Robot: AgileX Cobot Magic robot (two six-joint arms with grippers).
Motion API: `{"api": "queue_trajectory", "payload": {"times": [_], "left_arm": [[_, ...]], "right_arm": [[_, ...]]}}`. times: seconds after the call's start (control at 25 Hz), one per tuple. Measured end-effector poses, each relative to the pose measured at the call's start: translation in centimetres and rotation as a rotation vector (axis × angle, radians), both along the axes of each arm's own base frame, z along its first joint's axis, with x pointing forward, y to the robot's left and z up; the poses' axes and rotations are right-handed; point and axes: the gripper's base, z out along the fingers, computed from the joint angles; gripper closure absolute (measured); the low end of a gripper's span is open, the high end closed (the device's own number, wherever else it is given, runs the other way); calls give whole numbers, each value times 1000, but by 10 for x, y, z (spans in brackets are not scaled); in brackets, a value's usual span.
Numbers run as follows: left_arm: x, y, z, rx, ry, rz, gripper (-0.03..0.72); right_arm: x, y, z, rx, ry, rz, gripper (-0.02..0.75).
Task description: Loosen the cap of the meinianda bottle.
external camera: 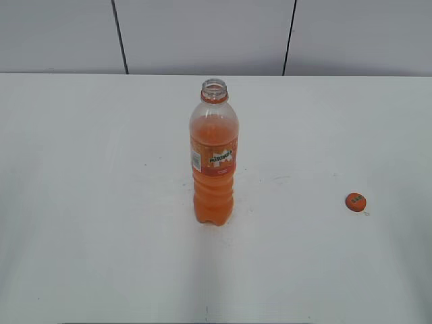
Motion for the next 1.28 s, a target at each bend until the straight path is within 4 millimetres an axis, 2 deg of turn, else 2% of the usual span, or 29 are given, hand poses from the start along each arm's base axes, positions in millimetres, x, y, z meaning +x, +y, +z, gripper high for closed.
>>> {"api": "queue_trajectory", "payload": {"times": [0.16, 0.64, 0.76, 1.28], "left_arm": [[-14, -2, 4, -33, -83, -8, 180], [-57, -4, 4, -102, -398, -40, 180], [-64, -4, 4, -103, -446, -42, 180], [-63, -4, 3, -103, -444, -42, 180]], "right_arm": [[-14, -2, -4, 6, -26, -4, 146], [-65, -8, 7, 67, -383, -4, 146], [-67, -9, 7, 73, -397, -7, 146], [-67, -8, 7, 79, -396, -10, 148]]}}
